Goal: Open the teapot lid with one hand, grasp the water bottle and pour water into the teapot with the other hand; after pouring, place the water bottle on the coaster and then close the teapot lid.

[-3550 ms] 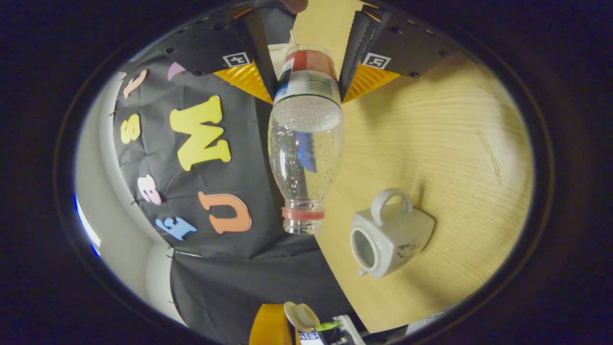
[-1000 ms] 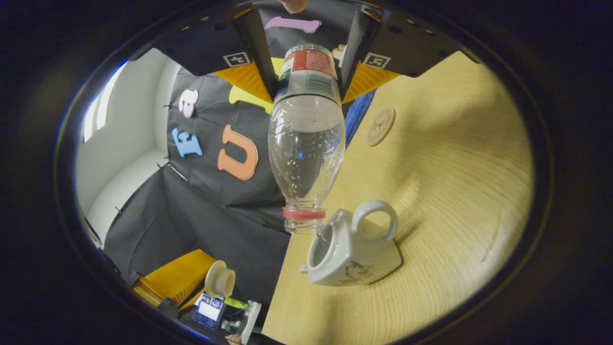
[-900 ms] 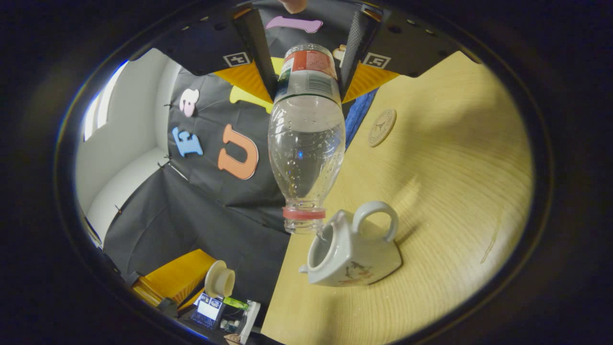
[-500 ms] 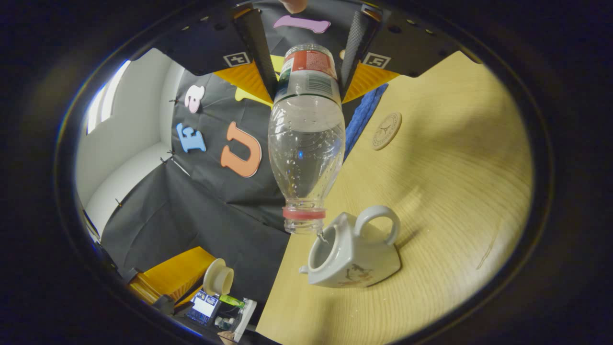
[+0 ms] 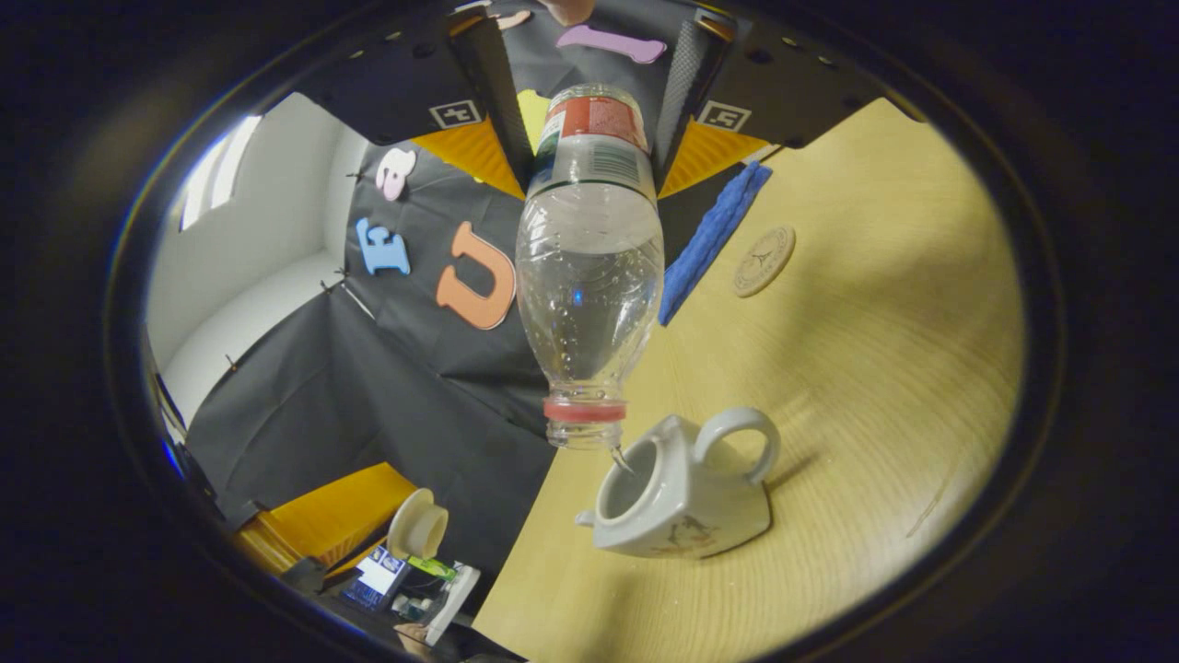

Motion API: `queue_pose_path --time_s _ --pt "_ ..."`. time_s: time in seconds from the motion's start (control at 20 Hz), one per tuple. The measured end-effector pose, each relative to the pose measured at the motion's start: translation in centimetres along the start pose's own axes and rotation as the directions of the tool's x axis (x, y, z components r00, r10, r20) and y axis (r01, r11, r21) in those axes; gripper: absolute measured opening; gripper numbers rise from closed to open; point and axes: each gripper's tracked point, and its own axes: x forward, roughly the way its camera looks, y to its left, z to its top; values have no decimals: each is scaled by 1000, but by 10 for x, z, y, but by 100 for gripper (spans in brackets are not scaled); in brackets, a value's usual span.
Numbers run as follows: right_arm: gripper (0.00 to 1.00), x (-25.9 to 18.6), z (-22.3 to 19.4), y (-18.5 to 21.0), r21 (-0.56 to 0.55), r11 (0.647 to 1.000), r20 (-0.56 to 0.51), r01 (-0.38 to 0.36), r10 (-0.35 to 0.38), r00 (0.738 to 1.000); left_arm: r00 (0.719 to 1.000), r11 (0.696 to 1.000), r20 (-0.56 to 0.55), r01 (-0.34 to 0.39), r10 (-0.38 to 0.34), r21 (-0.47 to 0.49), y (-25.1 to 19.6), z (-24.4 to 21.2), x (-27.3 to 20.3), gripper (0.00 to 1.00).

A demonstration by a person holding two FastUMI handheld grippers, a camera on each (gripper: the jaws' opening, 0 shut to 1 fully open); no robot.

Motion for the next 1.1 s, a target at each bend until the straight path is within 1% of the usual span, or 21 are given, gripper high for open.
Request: queue_pose_path --time_s 0.5,0.7,0.8,0.9,0.95,1.0,1.1 --pt "69 1 5 -6 -42 999 20 28 -28 999 1000 1000 -3 -8 8 -3 4 -1 -1 3" --pt "70 2 6 -7 -35 999 25 33 -33 999 1000 1000 -1 -14 14 -8 5 0 -1 3" --pt "69 3 3 -2 13 1000 24 17 -17 1000 1000 1000 1 -15 15 -11 6 1 -2 3" --pt "70 2 3 14 123 992 18 -38 36 999 1000 1000 11 -21 21 -9 8 6 -3 2" --pt "69 1 5 24 187 979 20 -75 73 997 1000 1000 18 -25 25 -11 10 8 -5 2" --pt "72 0 9 32 245 963 24 -110 107 994 999 1000 25 -29 29 -13 12 11 -8 3" --pt "72 -4 14 40 340 928 32 -153 151 988 999 999 37 -38 39 -16 14 15 -10 2"
